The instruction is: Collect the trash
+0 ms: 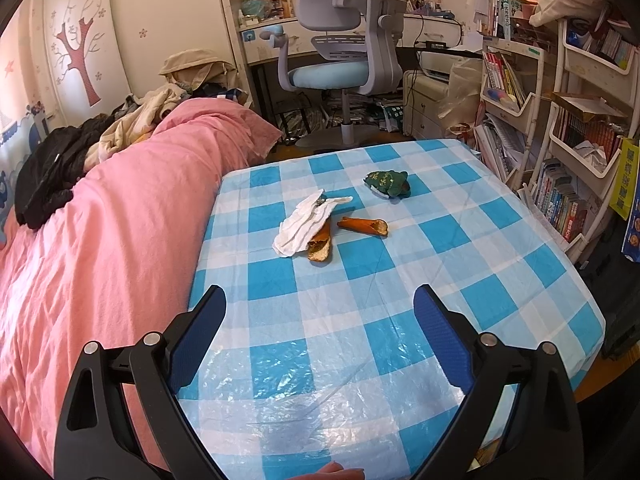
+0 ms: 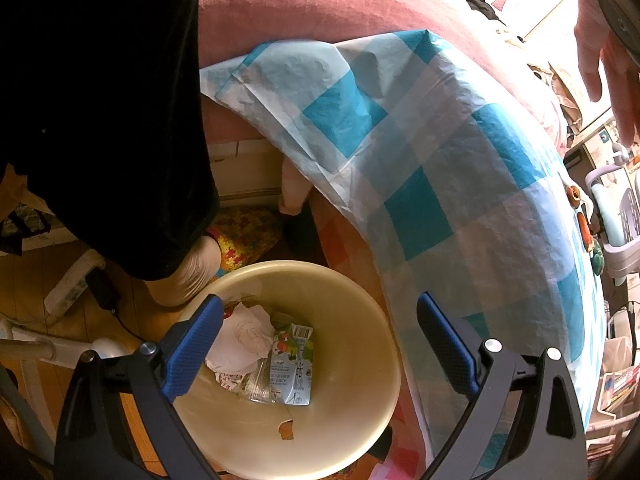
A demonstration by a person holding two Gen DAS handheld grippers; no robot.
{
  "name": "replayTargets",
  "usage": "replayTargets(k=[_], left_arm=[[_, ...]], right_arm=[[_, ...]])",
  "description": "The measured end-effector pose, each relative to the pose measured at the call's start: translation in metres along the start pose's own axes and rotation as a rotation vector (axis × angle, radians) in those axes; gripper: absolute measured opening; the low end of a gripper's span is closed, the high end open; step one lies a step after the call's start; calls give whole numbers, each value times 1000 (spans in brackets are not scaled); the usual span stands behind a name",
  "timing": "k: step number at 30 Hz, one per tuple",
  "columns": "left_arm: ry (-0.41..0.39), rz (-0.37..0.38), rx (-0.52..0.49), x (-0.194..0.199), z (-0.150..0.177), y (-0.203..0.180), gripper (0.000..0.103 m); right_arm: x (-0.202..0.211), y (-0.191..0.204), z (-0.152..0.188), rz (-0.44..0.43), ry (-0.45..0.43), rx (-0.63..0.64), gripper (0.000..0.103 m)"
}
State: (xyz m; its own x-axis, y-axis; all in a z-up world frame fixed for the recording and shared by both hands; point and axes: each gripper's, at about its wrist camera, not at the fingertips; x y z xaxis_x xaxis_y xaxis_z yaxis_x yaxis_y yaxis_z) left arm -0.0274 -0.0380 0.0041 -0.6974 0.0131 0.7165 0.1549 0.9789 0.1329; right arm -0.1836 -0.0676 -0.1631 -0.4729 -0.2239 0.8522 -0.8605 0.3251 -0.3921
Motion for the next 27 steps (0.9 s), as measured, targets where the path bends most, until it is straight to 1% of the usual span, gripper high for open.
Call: replayTargets(k=[3,5,7,10,13,16,18,21,24,25,27], left_arm=[[-25,-23,15,4,-3,16,91],[-37,-52,41,4,-5,33,91],[-44,-72,76,2,-6,52,91],[-48,-97,162,-5,-4,80,91],[-30,-79,216,-17,-7,95,91],[-28,-58,227,-30,-14,99,91],[-30,-43,219,-38,-20,95,91],[-33,0,182,-51,-33,80,91],[-22,23,83,-70,-48,55,91],[-10,19,37,-81,-53,44,91],[13,10,-20,-99,-61,32,91]], right_arm=[[6,-3,-2,18,-23,-5,93],[13,-9,-5,42,-47,-13,93],[21,-17,-8,67,-71,-29,93],[36,-31,-12,113,-106,-41,93],[48,-42,-14,153,-137,-23,93],[59,-62,-18,204,-178,-2,93],[63,-82,-18,248,-204,-1,95],[62,-119,-19,291,-213,-31,95],[56,-159,-17,306,-211,-96,95],[53,-172,-16,311,-209,-115,95],[45,-197,-15,333,-202,-148,95]])
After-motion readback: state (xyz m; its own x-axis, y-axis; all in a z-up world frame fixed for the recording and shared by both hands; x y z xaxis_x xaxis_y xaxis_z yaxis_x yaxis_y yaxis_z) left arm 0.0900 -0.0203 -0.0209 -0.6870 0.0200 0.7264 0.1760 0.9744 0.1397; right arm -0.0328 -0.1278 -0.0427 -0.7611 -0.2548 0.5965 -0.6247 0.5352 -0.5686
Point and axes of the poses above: each gripper's, at about its wrist camera, not at the fingertips, and x roughly against the way its jaws point, y to its left, z to its underside, and after that the axes turned 4 degrees about y, right-handed
